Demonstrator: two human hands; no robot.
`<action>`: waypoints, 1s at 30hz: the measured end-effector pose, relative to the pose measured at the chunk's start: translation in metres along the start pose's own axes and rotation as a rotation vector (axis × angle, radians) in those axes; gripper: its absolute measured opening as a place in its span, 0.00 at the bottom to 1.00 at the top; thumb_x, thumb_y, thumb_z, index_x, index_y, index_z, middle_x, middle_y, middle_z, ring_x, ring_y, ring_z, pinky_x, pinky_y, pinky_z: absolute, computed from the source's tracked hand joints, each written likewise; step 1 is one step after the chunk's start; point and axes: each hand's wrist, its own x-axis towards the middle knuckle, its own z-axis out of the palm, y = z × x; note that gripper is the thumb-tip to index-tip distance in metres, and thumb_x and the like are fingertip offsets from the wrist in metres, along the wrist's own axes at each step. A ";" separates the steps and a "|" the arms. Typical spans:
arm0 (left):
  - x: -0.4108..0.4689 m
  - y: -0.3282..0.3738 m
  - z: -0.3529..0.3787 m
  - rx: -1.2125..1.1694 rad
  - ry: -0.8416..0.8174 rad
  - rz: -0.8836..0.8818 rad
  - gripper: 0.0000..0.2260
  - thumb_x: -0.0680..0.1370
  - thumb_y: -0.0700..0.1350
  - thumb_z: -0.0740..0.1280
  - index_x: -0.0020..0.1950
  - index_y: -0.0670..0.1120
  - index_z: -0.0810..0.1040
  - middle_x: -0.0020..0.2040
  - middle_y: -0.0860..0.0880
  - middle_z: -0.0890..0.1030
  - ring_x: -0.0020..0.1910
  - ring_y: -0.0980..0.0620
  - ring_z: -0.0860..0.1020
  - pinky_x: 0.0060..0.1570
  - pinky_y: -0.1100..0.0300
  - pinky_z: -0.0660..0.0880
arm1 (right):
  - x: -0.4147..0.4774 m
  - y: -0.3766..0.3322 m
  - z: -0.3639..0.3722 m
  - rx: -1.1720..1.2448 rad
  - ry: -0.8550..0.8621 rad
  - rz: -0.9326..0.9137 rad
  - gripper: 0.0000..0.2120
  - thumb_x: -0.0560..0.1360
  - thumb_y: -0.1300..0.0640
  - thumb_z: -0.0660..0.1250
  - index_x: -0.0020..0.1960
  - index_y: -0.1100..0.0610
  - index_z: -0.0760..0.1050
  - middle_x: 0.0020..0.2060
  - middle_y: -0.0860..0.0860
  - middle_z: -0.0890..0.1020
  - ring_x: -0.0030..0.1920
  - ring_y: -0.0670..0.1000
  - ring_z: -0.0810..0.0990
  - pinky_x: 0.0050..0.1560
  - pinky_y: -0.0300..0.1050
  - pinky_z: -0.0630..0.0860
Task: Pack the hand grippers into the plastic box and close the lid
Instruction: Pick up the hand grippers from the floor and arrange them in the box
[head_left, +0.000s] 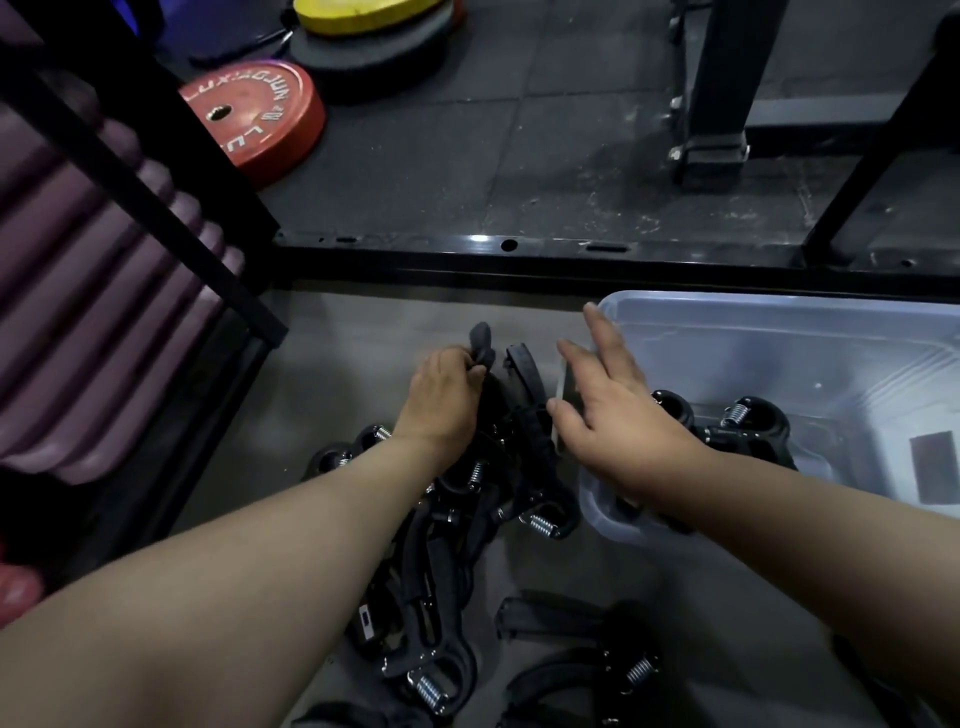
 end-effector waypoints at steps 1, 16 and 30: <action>-0.002 0.006 -0.005 -0.079 0.071 -0.063 0.10 0.83 0.46 0.57 0.54 0.40 0.72 0.53 0.41 0.73 0.52 0.41 0.72 0.52 0.52 0.66 | 0.000 -0.001 0.000 -0.009 -0.006 0.004 0.30 0.80 0.48 0.58 0.79 0.50 0.52 0.76 0.41 0.33 0.78 0.49 0.37 0.77 0.50 0.46; -0.007 0.046 -0.097 -0.784 0.251 -0.783 0.13 0.82 0.49 0.52 0.42 0.48 0.70 0.61 0.35 0.77 0.60 0.35 0.77 0.53 0.49 0.75 | 0.000 -0.003 -0.004 -0.102 -0.054 0.015 0.31 0.81 0.46 0.56 0.79 0.54 0.51 0.77 0.47 0.34 0.78 0.53 0.37 0.76 0.50 0.46; -0.007 0.147 -0.131 -0.967 -0.012 -0.460 0.18 0.80 0.45 0.52 0.47 0.34 0.74 0.37 0.32 0.82 0.33 0.34 0.82 0.30 0.48 0.79 | -0.028 -0.027 -0.078 0.009 -0.074 -0.129 0.13 0.81 0.46 0.58 0.63 0.48 0.64 0.42 0.50 0.80 0.44 0.53 0.79 0.45 0.50 0.74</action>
